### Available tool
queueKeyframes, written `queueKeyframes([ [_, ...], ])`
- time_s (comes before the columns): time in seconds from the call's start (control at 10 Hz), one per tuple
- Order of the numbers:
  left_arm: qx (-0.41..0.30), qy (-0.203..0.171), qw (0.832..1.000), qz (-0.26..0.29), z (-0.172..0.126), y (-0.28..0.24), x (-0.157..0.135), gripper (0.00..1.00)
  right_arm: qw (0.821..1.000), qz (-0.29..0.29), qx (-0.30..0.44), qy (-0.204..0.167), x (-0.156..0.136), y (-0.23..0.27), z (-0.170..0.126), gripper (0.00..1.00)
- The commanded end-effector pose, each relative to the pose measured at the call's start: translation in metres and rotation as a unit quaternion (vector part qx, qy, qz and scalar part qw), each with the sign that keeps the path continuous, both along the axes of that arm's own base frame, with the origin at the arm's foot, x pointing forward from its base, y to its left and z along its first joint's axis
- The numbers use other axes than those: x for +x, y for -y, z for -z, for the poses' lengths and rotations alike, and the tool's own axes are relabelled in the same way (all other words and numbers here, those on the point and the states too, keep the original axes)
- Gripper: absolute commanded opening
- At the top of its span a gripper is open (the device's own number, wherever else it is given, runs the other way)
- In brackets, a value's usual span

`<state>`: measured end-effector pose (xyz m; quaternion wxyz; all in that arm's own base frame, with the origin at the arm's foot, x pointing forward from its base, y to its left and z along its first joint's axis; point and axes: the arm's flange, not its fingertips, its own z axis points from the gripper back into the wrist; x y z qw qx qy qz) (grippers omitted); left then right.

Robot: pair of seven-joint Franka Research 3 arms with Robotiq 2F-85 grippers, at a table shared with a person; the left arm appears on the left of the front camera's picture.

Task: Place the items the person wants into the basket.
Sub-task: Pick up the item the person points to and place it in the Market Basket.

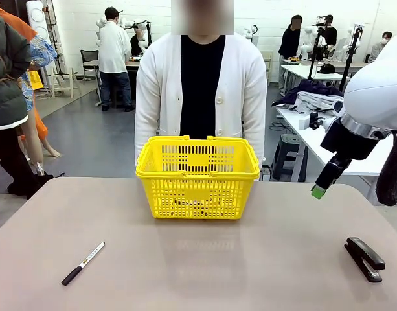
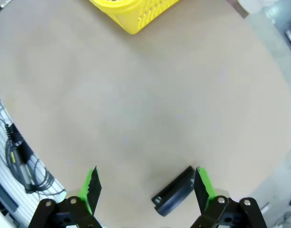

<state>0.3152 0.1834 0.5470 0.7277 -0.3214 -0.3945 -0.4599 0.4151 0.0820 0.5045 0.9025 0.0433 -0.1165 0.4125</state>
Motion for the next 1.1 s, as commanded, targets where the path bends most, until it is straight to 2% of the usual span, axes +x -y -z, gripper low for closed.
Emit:
queueKeyframes([
  [0.0, -0.006, 0.014, 1.0, 0.005, 0.0, -0.002, -0.001, 1.0, 0.997, -0.034, 0.052, 0.033, -0.04, 0.044, -0.038, 1.0],
  [0.3, -0.006, 0.014, 1.0, 0.005, 0.0, -0.002, -0.001, 1.0, 0.98, -0.061, 0.181, 0.049, -0.08, 0.119, -0.078, 1.0],
  [0.5, -0.006, 0.014, 1.0, 0.005, 0.0, -0.002, -0.001, 1.0, 0.958, -0.091, 0.262, 0.073, -0.108, 0.174, -0.095, 1.0],
  [0.8, -0.006, 0.014, 1.0, 0.005, 0.0, -0.002, -0.001, 1.0, 0.932, -0.123, 0.317, 0.129, -0.126, 0.245, -0.095, 1.0],
  [1.0, -0.006, 0.014, 1.0, 0.005, 0.0, -0.002, -0.001, 1.0, 0.918, -0.139, 0.336, 0.158, -0.123, 0.279, -0.082, 1.0],
])
